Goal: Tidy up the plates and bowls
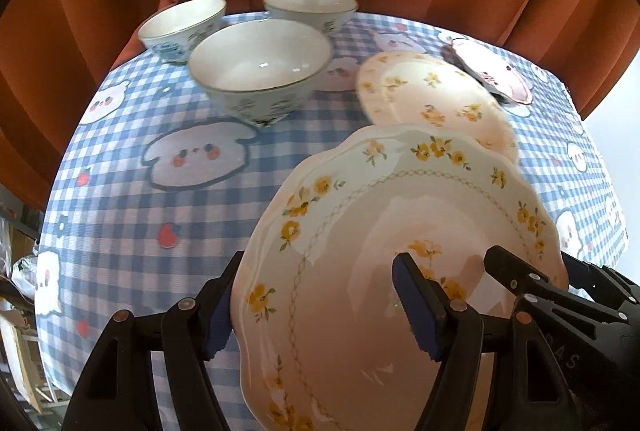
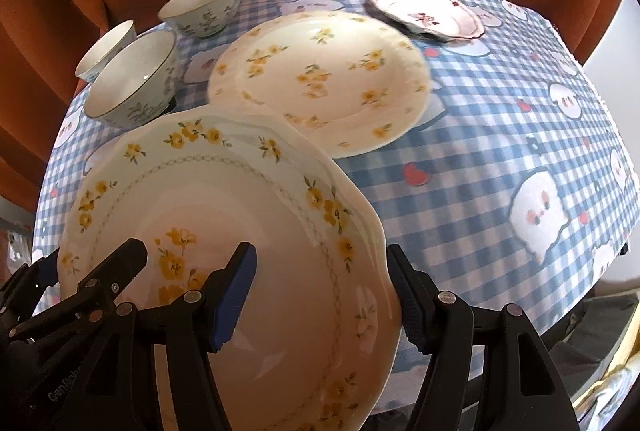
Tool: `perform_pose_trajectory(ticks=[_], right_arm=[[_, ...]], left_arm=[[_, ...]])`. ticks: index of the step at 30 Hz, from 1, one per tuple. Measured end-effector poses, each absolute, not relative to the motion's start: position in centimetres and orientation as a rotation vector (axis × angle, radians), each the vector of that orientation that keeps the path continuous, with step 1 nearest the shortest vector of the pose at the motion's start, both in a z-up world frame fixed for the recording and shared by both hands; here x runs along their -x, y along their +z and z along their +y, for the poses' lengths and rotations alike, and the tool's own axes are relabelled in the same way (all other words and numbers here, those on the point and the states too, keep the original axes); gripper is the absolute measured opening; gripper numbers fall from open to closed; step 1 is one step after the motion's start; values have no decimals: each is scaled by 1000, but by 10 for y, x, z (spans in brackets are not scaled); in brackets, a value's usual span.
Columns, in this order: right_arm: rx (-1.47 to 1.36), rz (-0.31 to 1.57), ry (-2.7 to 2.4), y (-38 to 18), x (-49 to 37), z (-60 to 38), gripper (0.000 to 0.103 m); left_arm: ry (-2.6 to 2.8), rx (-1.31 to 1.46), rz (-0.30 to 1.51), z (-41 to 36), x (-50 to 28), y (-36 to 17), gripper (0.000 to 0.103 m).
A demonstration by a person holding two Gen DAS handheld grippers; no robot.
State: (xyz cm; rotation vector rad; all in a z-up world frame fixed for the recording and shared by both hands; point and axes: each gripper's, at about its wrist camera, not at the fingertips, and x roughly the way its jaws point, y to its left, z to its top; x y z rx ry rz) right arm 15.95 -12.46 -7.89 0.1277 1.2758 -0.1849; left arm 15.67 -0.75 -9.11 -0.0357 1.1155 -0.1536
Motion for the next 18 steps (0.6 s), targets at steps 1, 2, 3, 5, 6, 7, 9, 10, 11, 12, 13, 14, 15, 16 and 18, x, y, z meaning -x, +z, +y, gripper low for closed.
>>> perform_pose_trajectory(ticks=[1, 2, 3, 5, 6, 7, 9, 10, 11, 12, 13, 14, 15, 16, 18], right_arm=[[-127, 1273, -184, -78, -159, -130, 69], [-126, 1272, -183, -76, -159, -139, 69], [-124, 1273, -182, -75, -159, -145, 69], [-123, 1273, -181, -73, -158, -158, 69], [-122, 1272, -181, -72, -158, -166, 69], [-120, 1270, -181, -71, -158, -174, 69], [-120, 1269, -182, -70, -157, -187, 69], [-122, 1270, -182, -69, -157, -195, 69], [-122, 1270, -183, -69, -157, -202, 69], [-123, 1270, -183, -68, -157, -210, 69], [-123, 1270, -184, -68, -156, -215, 69], [-124, 1269, -184, -68, -156, -224, 69], [-124, 1269, -185, -68, -157, -230, 69], [-124, 1267, -186, -67, -157, -237, 69], [-122, 1266, -185, -67, -157, -251, 69]], left_arm=[[-153, 36, 1112, -12, -157, -90, 72], [-152, 35, 1108, -21, -156, -89, 72], [-152, 36, 1105, -26, -156, -88, 72], [-152, 37, 1104, -40, -156, -87, 72], [-152, 36, 1105, -47, -156, -87, 72], [-153, 36, 1105, -52, -156, -87, 72], [-153, 35, 1104, -68, -156, -87, 72], [-153, 35, 1104, -73, -157, -88, 72], [-153, 35, 1104, -81, -157, -88, 72], [-153, 35, 1105, -89, -158, -88, 72], [-153, 34, 1106, -97, -158, -88, 72], [-153, 34, 1106, -104, -158, -89, 72], [-153, 34, 1105, -111, -159, -89, 72], [-152, 34, 1105, -117, -158, -89, 72], [-149, 35, 1104, -131, -160, -91, 72]])
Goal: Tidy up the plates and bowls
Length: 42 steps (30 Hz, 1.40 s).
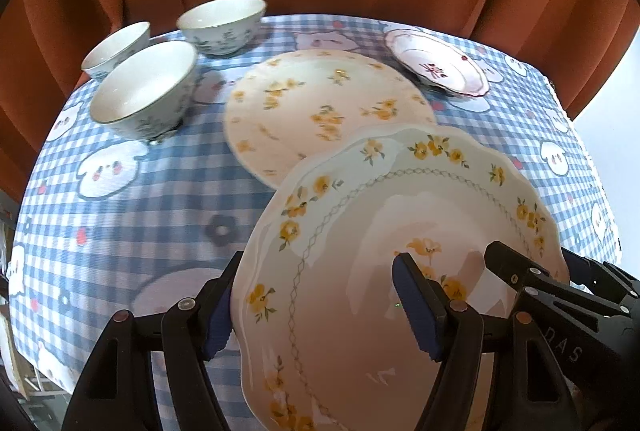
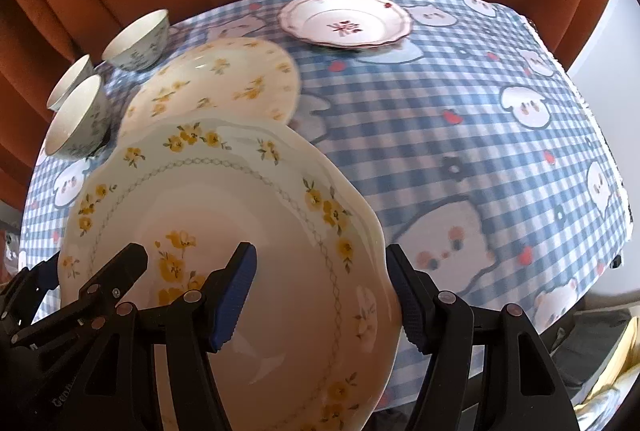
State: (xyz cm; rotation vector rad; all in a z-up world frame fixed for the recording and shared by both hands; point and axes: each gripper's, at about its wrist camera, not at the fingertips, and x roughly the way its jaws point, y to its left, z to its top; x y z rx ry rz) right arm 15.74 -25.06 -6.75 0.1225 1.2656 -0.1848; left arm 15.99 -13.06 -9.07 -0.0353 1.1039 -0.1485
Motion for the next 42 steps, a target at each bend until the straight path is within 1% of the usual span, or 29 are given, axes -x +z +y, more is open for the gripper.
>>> perform_pose_trajectory(ticks=[23, 37, 42], right_arm=[[-111, 1288, -205, -85, -162, -360, 69], [-136, 1359, -207, -113, -170, -392, 69], [-148, 1375, -197, -122, -179, -394, 69]], left_arm=[[-177, 29, 1141, -232, -177, -119, 72], [-156, 5, 1231, -251, -193, -145, 72], [-142, -25, 1233, -255, -202, -147, 74]])
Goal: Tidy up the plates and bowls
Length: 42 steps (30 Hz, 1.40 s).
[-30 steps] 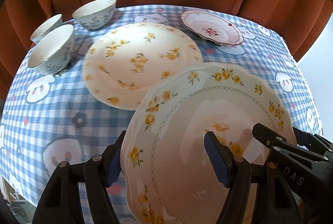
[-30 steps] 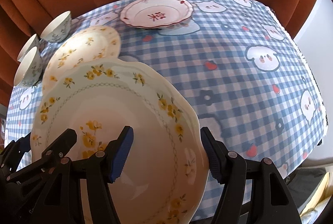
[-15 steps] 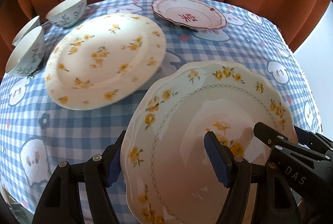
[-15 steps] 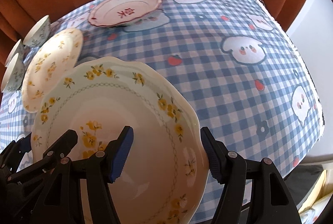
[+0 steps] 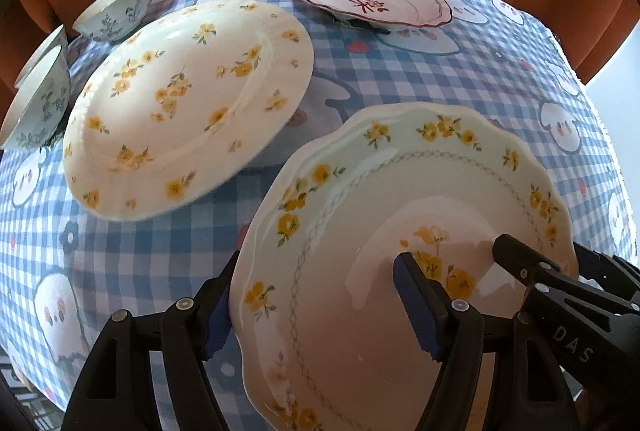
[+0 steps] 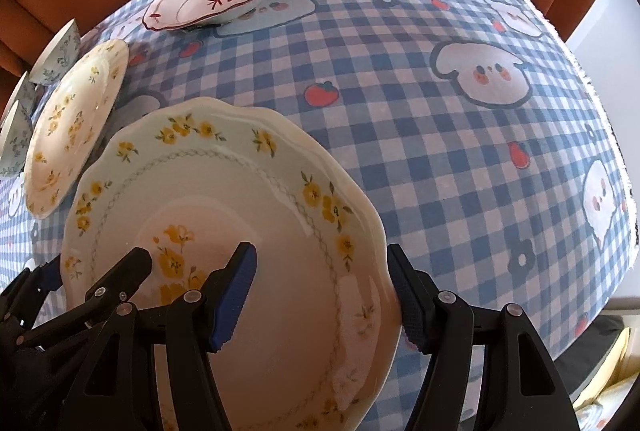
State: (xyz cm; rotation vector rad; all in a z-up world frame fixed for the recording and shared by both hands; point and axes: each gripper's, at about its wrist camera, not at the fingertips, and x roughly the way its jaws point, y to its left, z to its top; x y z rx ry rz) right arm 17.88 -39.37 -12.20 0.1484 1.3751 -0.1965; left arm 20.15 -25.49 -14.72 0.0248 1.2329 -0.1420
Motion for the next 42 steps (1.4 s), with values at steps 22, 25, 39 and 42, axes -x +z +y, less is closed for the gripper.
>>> perform_pose_trajectory(ticks=[22, 25, 39, 42], right_arm=[[-204, 1322, -220, -106, -160, -394, 69], [-203, 1311, -250, -98, -155, -390, 69], [-252, 1221, -367, -60, -139, -352, 73], [-249, 1207, -364, -54, -139, -336, 73]], left_arm=[[-188, -37, 1244, -249, -190, -141, 81], [-214, -32, 1225, -243, -185, -132, 88], [-315, -62, 1166, -200, -185, -99, 91], [-314, -55, 1162, -185, -186, -94, 91]])
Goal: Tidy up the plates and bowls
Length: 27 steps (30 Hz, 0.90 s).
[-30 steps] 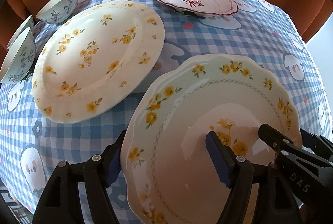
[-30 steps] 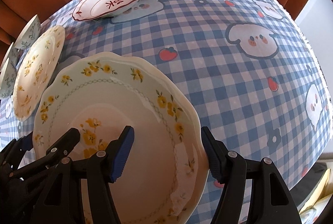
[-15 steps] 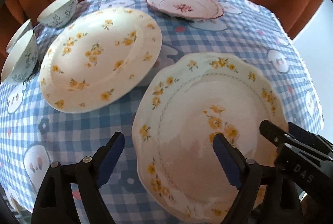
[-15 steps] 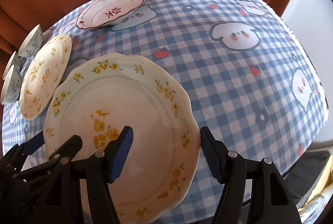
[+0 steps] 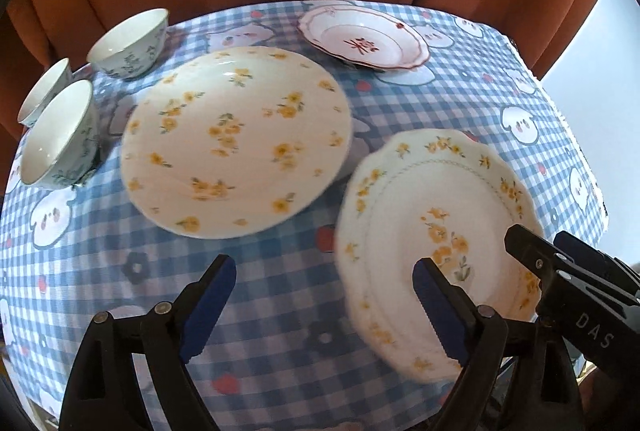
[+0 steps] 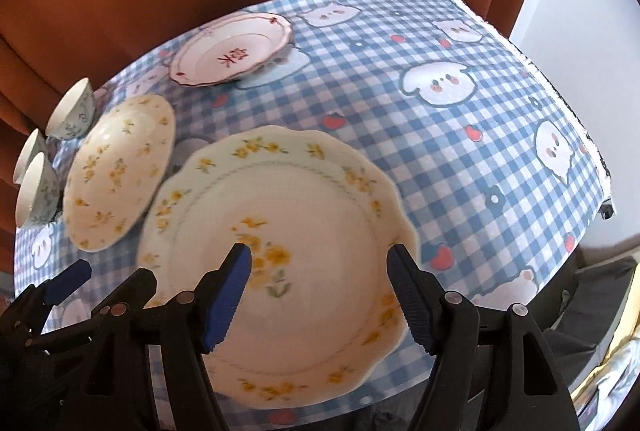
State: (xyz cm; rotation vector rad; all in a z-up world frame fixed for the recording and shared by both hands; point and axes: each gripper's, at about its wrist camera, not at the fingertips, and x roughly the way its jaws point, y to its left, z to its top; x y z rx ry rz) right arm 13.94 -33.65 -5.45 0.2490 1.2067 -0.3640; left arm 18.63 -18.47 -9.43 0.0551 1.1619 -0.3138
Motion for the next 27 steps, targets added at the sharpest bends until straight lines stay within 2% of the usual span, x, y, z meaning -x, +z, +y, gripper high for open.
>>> perform_pose_trajectory(ticks=[12, 27], right_arm=[[-201, 1185, -296, -48, -163, -271, 74], [-153, 1153, -243, -53, -218, -239, 74]], left_arm=[[-225, -38, 1143, -119, -197, -84, 91], [-141, -23, 1091, -90, -250, -82, 91]])
